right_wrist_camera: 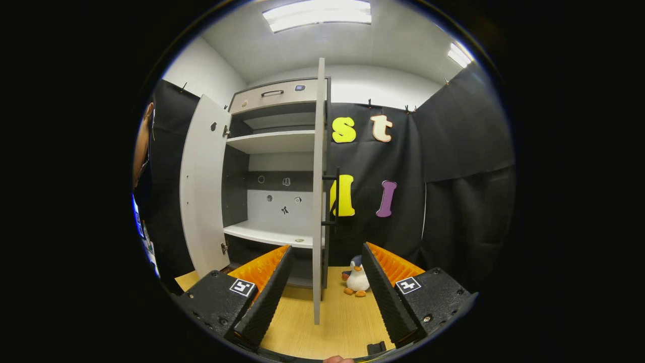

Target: Grasp the bottle in the cabinet with the left hand and place it on the coaster, then close the right door with the right hand and the left door with the left hand.

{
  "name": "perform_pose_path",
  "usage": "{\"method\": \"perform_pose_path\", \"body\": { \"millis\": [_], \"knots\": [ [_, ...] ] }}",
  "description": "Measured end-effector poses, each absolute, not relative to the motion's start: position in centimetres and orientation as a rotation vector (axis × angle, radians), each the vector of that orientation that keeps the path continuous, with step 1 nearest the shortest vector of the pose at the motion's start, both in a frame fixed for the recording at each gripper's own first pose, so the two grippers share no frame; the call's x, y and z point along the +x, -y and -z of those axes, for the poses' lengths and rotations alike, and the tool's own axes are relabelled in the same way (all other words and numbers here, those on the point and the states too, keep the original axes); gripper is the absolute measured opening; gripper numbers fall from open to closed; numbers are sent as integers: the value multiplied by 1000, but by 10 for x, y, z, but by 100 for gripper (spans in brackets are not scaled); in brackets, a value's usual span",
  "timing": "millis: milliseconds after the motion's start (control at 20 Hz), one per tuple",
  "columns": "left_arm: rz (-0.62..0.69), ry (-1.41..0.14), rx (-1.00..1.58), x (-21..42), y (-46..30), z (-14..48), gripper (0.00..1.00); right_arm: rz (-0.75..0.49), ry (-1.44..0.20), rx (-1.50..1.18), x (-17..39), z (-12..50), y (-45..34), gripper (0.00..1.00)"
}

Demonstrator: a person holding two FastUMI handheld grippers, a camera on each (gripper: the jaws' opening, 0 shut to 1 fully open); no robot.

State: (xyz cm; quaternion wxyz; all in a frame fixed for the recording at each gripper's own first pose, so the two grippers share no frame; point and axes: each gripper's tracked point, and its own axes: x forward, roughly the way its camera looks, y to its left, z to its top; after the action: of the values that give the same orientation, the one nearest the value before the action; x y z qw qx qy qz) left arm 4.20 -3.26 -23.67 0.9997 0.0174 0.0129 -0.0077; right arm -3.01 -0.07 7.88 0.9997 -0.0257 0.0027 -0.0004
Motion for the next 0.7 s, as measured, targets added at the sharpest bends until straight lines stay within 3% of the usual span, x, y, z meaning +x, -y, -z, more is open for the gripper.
{"method": "perform_pose_path", "body": {
  "millis": [100, 150, 250, 350, 500, 700],
  "knots": [
    [-1, -23, 27, 40, 30, 234, 79, -5, -18, -44, -29, -75, 0, 83],
    [-9, -20, 29, 41, 28, 232, 86, -5, -27, -37, -27, -73, 1, 83],
    [-28, -18, 42, 40, 24, 226, 91, -18, -25, -23, -26, -74, -4, 80],
    [-25, 1, 29, 40, 23, 216, 97, -30, -36, -42, -25, -70, -5, 83],
    [-19, 13, 37, 36, 23, 202, 97, -45, -22, -45, -24, -73, -5, 80],
    [-1, 24, 18, 28, 25, 176, 97, -57, -35, -37, -21, -61, -3, 83]
  ]
}}
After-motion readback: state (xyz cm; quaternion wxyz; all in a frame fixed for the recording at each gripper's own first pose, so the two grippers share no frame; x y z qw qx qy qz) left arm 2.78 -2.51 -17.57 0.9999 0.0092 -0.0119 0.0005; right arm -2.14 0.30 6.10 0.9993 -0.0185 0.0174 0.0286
